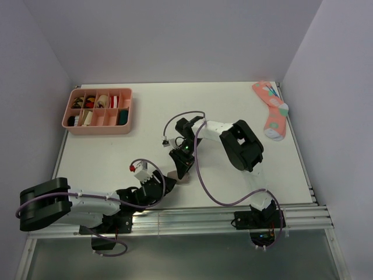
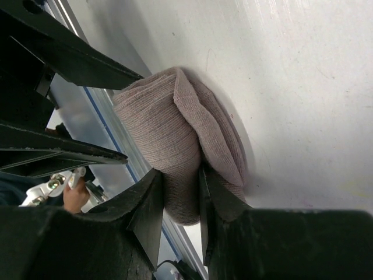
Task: Roll the socks
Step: Roll the sock at the center of the board.
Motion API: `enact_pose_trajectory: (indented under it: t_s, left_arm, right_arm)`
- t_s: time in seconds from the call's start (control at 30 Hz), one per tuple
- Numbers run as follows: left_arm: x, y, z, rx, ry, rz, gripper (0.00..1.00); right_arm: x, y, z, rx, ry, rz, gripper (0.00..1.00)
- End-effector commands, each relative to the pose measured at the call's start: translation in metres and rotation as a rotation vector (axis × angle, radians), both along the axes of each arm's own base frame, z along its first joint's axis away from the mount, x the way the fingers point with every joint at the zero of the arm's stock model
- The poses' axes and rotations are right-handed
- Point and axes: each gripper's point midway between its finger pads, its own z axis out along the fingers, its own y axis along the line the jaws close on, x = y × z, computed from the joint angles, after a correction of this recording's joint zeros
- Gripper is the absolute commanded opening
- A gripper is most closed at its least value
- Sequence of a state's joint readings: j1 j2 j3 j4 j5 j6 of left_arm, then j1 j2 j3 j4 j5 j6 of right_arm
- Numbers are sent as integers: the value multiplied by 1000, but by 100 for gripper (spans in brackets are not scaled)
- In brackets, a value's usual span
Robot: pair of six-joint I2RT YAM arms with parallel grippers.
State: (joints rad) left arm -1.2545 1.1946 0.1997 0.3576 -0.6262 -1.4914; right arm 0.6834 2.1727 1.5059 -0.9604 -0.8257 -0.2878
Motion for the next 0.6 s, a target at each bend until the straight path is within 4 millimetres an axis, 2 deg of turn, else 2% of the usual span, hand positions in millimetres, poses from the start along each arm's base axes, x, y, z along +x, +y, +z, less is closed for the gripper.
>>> enact_pose_trajectory:
  t_s: [0.0,0.17,0.3,0.4,0.57]
  left_arm:
    - [6,-1,13,-41,-16,52,60]
    - [7,-2,14,-36,-13,50,66]
    - [11,-5,0,-4,26,41,66]
    - [12,-10,-3,-28,41,33,66]
    - [15,-7,-9,-19,68,62,64]
  right_arm:
    - [11,-31,-48,-168,-104,25,25]
    - [8,-32,-49,-170,-82,33,23]
    - [6,-34,-52,-174,-69,36,22]
    - [2,-35,-53,-176,-55,32,22]
    - [-3,-34,-51,-163,-3,18,22]
